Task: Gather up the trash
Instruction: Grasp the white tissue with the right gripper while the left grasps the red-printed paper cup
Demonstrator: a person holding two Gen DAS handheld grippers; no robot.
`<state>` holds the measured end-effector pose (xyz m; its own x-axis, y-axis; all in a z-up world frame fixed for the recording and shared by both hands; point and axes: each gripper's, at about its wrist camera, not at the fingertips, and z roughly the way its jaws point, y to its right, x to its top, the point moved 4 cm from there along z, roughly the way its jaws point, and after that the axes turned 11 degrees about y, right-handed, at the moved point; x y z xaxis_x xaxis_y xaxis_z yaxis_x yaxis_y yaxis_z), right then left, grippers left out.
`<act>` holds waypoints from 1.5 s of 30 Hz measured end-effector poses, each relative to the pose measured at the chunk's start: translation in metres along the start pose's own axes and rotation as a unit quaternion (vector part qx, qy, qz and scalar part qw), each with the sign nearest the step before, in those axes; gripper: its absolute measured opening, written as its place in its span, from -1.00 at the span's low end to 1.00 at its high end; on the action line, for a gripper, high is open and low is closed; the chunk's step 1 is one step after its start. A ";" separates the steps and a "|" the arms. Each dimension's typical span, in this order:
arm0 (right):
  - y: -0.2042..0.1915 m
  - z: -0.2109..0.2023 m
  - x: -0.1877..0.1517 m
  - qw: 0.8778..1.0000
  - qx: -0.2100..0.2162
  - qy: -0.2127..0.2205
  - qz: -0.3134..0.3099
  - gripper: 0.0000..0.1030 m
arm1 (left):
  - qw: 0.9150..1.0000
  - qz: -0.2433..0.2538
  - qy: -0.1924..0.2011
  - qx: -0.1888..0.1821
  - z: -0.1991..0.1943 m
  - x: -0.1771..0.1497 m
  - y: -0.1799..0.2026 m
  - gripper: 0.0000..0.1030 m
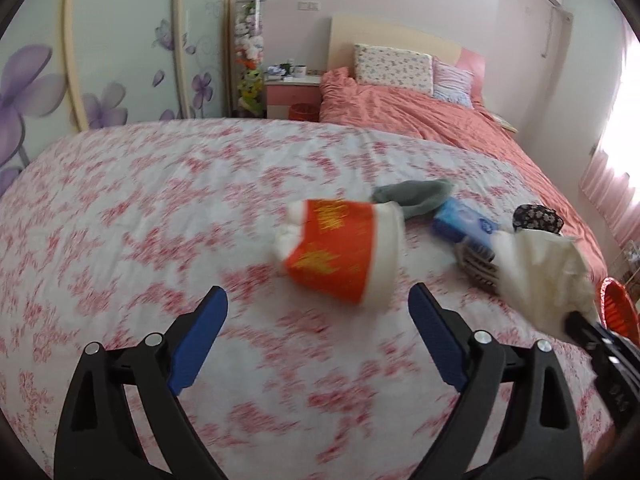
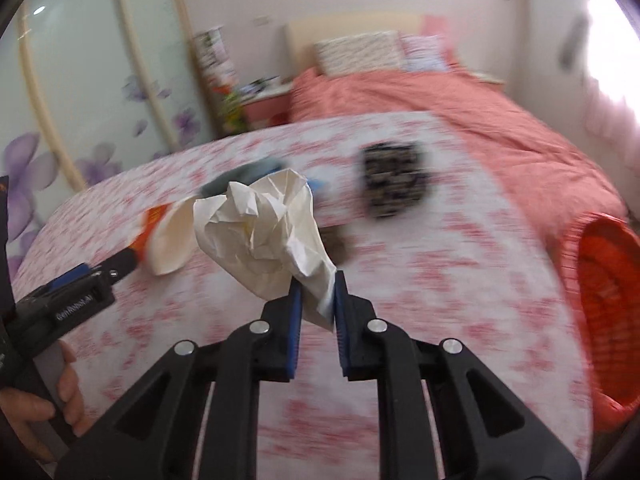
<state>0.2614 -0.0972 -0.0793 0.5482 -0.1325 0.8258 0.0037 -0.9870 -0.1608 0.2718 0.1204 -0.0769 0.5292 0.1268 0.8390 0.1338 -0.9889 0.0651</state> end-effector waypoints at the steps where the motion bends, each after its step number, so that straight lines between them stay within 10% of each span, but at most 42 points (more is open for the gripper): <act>1: 0.009 -0.002 0.000 1.000 -0.012 0.002 0.007 -0.70 | 1.000 0.010 0.001 0.007 0.004 0.001 0.007 0.78; 9: 0.069 0.001 -0.014 0.994 -0.094 -0.018 0.061 -0.69 | 0.998 0.021 -0.018 0.062 0.032 -0.002 0.010 0.77; 19: 0.058 0.004 -0.026 0.995 -0.067 -0.035 0.063 -0.53 | 0.995 -0.006 -0.031 0.098 0.021 -0.011 -0.061 0.68; 26: 0.055 0.013 -0.021 0.995 -0.049 -0.038 0.076 -0.25 | 0.998 0.016 -0.021 0.051 0.022 -0.004 -0.052 0.57; 45: 0.041 0.033 -0.015 0.996 -0.033 -0.054 0.061 -0.43 | 0.999 0.039 -0.036 0.008 0.046 0.002 -0.032 -0.71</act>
<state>0.2807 -0.1328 -0.1155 0.6281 -0.2441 0.7388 -0.1216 -0.9687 -0.2166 0.3070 0.1555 -0.1019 0.5968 0.0556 0.8005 0.1028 -0.9947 -0.0075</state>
